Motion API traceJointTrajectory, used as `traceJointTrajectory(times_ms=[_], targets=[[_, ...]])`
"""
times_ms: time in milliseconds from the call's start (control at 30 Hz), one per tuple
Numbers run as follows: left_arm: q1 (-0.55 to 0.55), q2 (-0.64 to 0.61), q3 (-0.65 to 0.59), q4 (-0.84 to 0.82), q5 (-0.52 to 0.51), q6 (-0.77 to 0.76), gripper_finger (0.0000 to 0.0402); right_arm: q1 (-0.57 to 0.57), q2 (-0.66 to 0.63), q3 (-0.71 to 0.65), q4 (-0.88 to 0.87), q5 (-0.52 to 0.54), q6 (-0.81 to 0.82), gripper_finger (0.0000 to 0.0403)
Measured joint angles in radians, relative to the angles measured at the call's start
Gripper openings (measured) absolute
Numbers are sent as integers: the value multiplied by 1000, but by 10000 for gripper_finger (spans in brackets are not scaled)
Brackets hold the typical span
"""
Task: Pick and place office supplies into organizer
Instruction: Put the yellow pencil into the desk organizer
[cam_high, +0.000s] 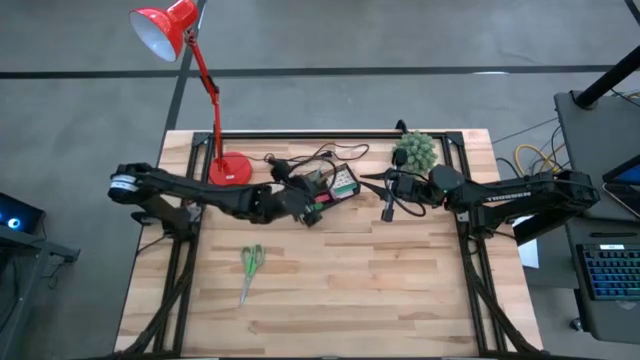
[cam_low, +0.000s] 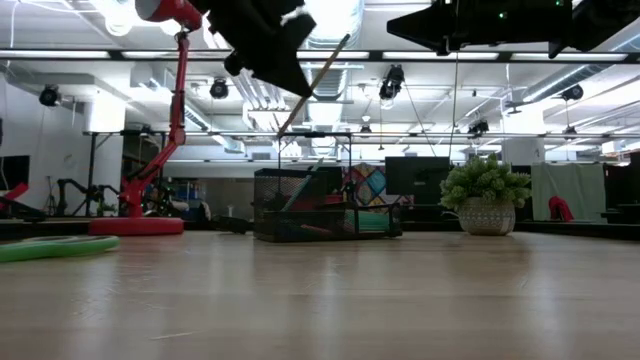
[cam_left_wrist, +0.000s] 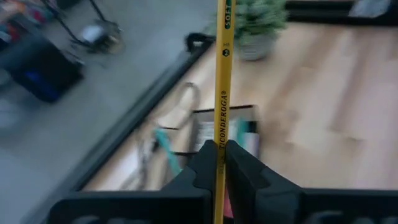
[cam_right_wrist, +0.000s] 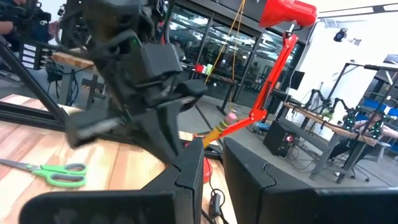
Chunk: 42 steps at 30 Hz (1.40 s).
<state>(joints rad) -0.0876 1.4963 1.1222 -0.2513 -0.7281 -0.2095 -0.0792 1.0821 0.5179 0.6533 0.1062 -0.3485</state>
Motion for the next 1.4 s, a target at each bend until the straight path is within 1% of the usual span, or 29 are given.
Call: traceJointTrajectory(times_ms=[33, 100, 300, 367, 567, 700, 833, 1000, 1233, 1400], targets=[[10, 0, -13, 25, -18, 32, 1, 0, 0, 0, 0, 0, 0, 52], [31, 0, -52, 130, -40, 78, 1, 0, 0, 0, -3, 0, 0, 52], [75, 1, -203, 516, -38, 224, 1, 0, 0, 0, -7, 0, -1, 52], [91, 1, -241, 584, -35, 248, 1, 0, 0, 0, -7, 0, -1, 52], [129, 1, -306, 610, -30, 241, 0, 0, 0, 0, -10, 0, -4, 52], [153, 1, -340, 620, -13, 188, 0, 0, 0, 0, -10, 0, -4, 52], [167, 1, -353, 618, 36, 137, 0, 0, 0, 0, -10, 0, -4, 52], [177, 3, -374, 618, 38, 130, 0, 0, 0, 0, -10, 0, -4, 52], [180, 3, -415, 616, 42, 15, 0, 0, 0, 0, -10, 0, -4, 52], [182, 7, -415, 609, 44, 3, 8, 0, 0, 0, -10, 0, -4, 52]])
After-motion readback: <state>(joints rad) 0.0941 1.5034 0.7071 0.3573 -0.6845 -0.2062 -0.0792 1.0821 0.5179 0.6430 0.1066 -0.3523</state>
